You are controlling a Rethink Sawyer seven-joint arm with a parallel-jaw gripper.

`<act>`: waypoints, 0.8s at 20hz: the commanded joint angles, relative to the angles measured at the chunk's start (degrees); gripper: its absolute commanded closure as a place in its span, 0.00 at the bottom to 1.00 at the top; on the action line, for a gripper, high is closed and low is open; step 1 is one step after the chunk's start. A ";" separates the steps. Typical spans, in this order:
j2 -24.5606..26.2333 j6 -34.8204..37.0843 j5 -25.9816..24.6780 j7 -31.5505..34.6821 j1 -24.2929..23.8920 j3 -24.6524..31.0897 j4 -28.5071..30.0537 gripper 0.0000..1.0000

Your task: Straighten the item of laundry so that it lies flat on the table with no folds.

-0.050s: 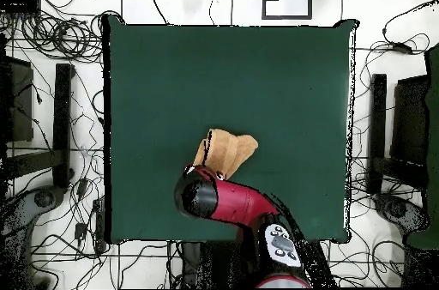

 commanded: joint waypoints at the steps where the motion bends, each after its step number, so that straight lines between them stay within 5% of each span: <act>1: 1.21 -5.47 -2.09 8.37 -2.47 7.91 1.93 1.00; 16: -2.48 -3.26 -0.96 10.15 0.52 5.26 3.01 1.00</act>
